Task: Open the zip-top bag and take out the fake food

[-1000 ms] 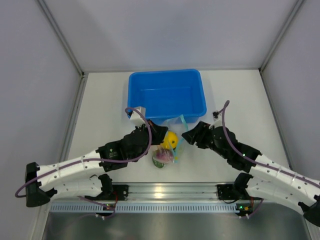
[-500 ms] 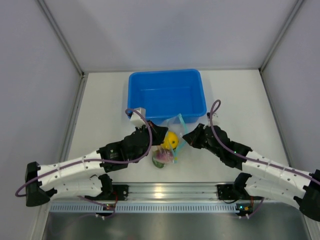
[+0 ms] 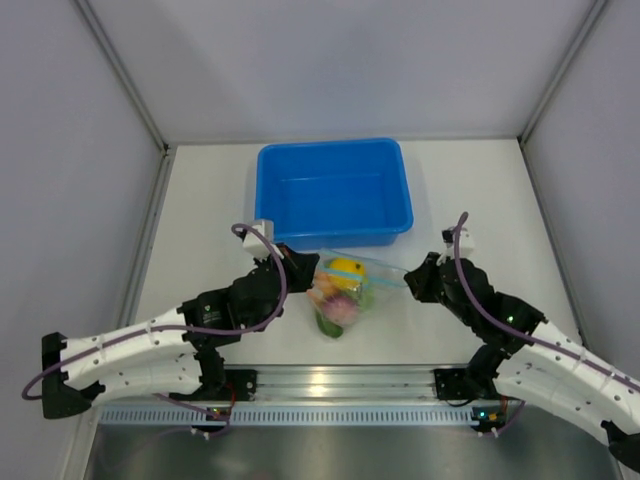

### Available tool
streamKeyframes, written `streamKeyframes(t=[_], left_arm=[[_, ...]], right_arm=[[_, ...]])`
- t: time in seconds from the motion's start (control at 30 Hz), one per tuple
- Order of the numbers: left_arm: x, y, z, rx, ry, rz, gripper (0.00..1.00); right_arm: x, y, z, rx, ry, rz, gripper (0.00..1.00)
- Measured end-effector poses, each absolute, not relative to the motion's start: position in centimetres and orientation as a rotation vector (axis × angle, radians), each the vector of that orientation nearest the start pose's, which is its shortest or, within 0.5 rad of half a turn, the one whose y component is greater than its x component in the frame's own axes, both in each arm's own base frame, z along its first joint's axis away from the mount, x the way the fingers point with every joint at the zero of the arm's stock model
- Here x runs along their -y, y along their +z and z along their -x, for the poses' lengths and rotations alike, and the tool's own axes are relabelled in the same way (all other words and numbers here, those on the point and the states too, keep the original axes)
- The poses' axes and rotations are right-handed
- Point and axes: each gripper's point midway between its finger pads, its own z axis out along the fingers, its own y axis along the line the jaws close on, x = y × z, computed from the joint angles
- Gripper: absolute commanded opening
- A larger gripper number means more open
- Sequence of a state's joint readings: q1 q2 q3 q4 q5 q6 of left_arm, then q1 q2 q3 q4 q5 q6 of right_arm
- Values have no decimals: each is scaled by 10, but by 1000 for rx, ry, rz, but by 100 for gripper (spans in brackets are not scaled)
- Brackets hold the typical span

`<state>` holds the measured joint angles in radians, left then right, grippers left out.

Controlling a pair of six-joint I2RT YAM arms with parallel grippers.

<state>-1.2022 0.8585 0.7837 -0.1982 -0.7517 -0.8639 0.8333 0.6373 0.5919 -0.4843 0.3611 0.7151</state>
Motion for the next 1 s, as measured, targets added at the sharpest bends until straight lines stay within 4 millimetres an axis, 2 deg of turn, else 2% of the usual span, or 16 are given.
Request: streamKeyframes(t=[0.07,0.2,0.27,0.4,0.47,0.6,0.7,0.87,1.0], left_arm=[[250,266,-200,-1832,-791,226,0],[259,255,-203,-1867,-772,227,0],[266,249,-203,-1889,-769,219,0],[276,244,-202,-1917,-782,204,0],[279,246,-201,-1918,-799,204,0],[284,250,-200,-1918,-830,214,0],[285,251,-200,-1919,-838,222,0],[287,249,-201,-1923,-846,237,0],[288,249,-200,-1923,-852,247,0]], right_arm=[[-163,166,-195,-2123,556,-45,20],[-165,165,-189,-2145,553,46,34],[-169,179,-188,-2142,573,86,37],[-188,231,-190,-2076,672,151,36],[-200,256,-190,-2036,744,187,39],[-225,271,-185,-2018,863,272,47],[-238,255,-188,-2076,868,304,56],[-252,227,-198,-2139,850,294,61],[-257,205,-208,-2158,823,259,70]])
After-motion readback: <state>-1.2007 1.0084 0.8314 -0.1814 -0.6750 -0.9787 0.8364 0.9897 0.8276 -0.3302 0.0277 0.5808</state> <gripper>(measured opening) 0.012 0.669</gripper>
